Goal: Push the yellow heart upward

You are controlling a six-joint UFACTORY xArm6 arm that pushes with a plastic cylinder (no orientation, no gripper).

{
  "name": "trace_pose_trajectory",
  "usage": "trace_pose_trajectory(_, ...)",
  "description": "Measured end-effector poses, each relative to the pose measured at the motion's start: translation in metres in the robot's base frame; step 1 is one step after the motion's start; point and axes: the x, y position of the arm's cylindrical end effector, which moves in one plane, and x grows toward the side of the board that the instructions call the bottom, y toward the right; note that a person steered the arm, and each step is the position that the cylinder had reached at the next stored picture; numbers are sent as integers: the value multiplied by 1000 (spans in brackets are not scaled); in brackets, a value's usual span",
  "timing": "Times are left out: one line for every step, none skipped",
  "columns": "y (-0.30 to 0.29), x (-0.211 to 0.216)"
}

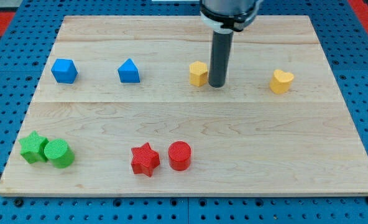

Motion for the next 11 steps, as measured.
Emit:
trace_pose_trajectory(3,2)
trace_pose_trajectory(69,51)
trace_pose_trajectory(168,61)
trace_pose_trajectory(174,45)
trace_pose_trajectory(124,43)
trace_pose_trajectory(99,38)
trace_pose_trajectory(142,35)
trace_pose_trajectory(146,5)
trace_pose_trajectory(157,2)
trace_pose_trajectory(181,17)
trace_pose_trajectory(181,19)
